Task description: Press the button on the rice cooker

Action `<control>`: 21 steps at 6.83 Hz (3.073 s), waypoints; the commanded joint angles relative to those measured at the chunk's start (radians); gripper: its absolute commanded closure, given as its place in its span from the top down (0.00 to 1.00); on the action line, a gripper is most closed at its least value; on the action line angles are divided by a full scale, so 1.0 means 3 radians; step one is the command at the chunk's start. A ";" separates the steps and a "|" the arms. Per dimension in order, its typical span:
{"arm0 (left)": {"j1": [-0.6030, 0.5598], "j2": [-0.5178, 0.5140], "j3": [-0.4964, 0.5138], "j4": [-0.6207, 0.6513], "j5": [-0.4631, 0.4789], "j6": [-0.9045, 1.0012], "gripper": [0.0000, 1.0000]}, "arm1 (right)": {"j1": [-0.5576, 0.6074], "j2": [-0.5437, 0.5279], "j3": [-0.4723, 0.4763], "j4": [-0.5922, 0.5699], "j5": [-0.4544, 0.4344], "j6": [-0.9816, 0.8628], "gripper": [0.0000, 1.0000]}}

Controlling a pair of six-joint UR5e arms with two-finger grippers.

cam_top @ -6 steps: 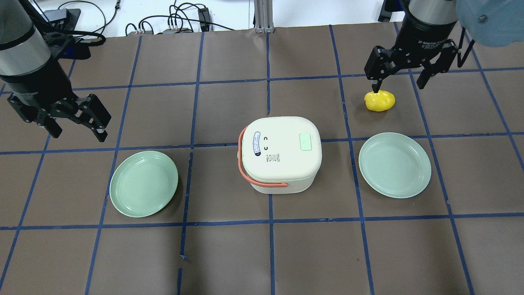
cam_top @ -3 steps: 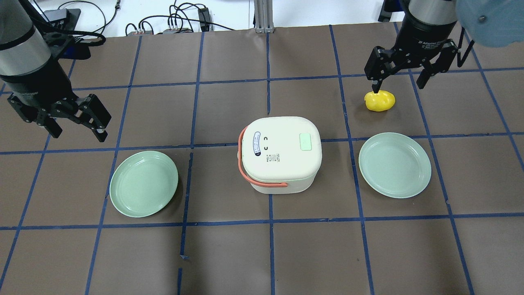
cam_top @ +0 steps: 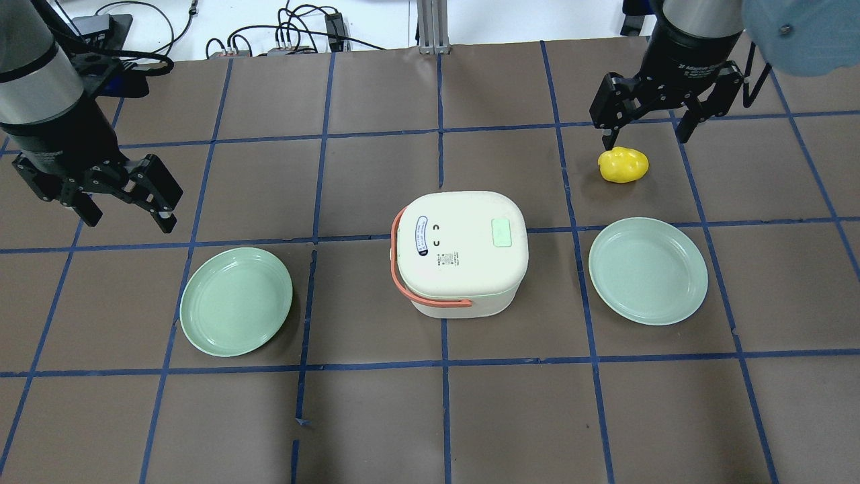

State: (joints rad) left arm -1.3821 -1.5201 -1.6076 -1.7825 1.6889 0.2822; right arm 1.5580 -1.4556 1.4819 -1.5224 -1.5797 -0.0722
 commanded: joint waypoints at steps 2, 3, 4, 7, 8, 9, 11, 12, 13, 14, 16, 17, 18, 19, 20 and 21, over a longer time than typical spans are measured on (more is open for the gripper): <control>0.0000 0.0000 0.0000 0.0000 0.0000 0.0000 1.00 | 0.0491 0.0015 0.0035 -0.0202 0.0060 0.0560 0.85; 0.0000 0.0000 0.0000 0.0000 0.0000 0.0000 1.00 | 0.0660 0.0015 0.0066 -0.0207 0.0071 0.0780 0.62; 0.0000 0.0000 0.0000 0.0000 0.0000 0.0000 1.00 | 0.0697 0.0066 0.0122 -0.0212 0.0329 0.0808 0.37; 0.0000 0.0000 0.0000 0.0000 0.0005 0.0000 1.00 | 0.0707 0.0118 0.0500 -0.0661 0.0444 0.0777 0.17; 0.0000 0.0000 0.0000 0.0000 0.0000 0.0000 1.00 | 0.0713 0.0112 0.0562 -0.0753 0.0449 0.0803 0.17; 0.0000 0.0000 0.0000 0.0000 0.0000 0.0000 1.00 | 0.0718 0.0112 0.0567 -0.0754 0.0454 0.0808 0.17; 0.0000 0.0000 0.0000 0.0000 0.0000 0.0000 1.00 | 0.0728 0.0127 0.0572 -0.0759 0.0572 0.0829 0.17; 0.0000 0.0000 0.0000 0.0000 0.0000 0.0000 1.00 | 0.0728 0.0127 0.0613 -0.0754 0.0567 0.0829 0.17; 0.0000 0.0000 0.0000 0.0000 0.0000 0.0000 1.00 | 0.0728 0.0112 0.0699 -0.0759 0.0567 0.0829 0.17; 0.0000 0.0000 0.0000 0.0000 0.0000 0.0000 1.00 | 0.0728 0.0107 0.0781 -0.0775 0.0567 0.0834 0.17; 0.0000 0.0000 0.0000 0.0000 0.0000 0.0000 1.00 | 0.0728 0.0107 0.0792 -0.0836 0.0572 0.0880 0.17; 0.0000 0.0000 0.0000 0.0000 0.0005 0.0000 1.00 | 0.0728 0.0107 0.0792 -0.0841 0.0572 0.0880 0.17; 0.0000 0.0000 0.0000 0.0000 0.0000 0.0000 1.00 | 0.0733 0.0112 0.0792 -0.0841 0.0572 0.0880 0.17; 0.0000 0.0000 0.0000 0.0000 0.0000 0.0000 1.00 | 0.0733 0.0112 0.0792 -0.0841 0.0572 0.0880 0.17; 0.0000 0.0000 0.0000 0.0000 0.0000 0.0000 1.00 | 0.0738 0.0107 0.0792 -0.0846 0.0572 0.0890 0.17; 0.0000 0.0000 0.0000 0.0000 0.0000 0.0000 1.00 | 0.0738 0.0112 0.0792 -0.0846 0.0577 0.0910 0.16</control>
State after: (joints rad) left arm -1.3821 -1.5201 -1.6076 -1.7825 1.6890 0.2823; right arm 1.7788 -1.4226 1.7195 -1.7758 -1.4078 0.1952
